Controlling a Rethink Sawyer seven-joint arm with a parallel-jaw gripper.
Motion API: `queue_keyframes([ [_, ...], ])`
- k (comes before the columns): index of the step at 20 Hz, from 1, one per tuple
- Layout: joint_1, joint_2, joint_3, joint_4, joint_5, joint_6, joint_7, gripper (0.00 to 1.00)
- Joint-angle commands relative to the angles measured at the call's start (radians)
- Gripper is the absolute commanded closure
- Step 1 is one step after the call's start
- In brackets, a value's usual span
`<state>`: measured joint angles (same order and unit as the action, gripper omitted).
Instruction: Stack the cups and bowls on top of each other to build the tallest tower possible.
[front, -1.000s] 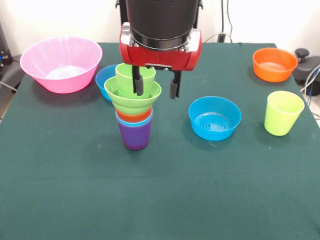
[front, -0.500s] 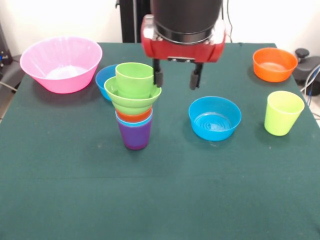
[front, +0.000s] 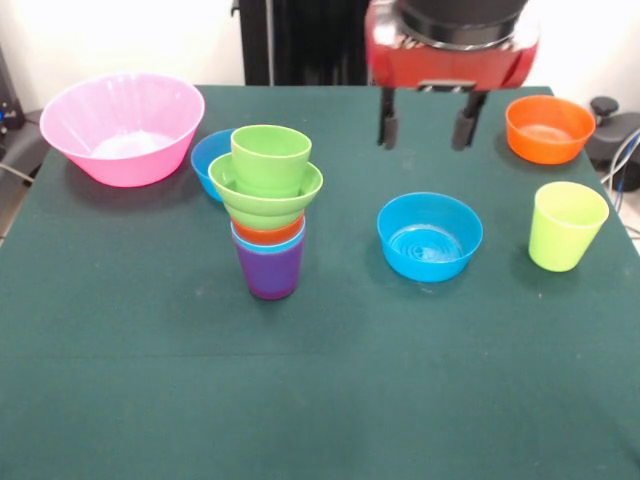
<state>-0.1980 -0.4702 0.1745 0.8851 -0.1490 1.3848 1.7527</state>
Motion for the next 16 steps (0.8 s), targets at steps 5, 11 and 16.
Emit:
queue_keyframes([
  [5,0.077,-0.093,-0.045,0.377,0.023,-0.260,0.229,0.00],
  [11,0.117,-0.075,-0.080,0.461,0.033,-0.370,0.279,0.00],
  [16,0.148,-0.056,-0.105,0.500,0.019,-0.482,0.321,0.00],
])
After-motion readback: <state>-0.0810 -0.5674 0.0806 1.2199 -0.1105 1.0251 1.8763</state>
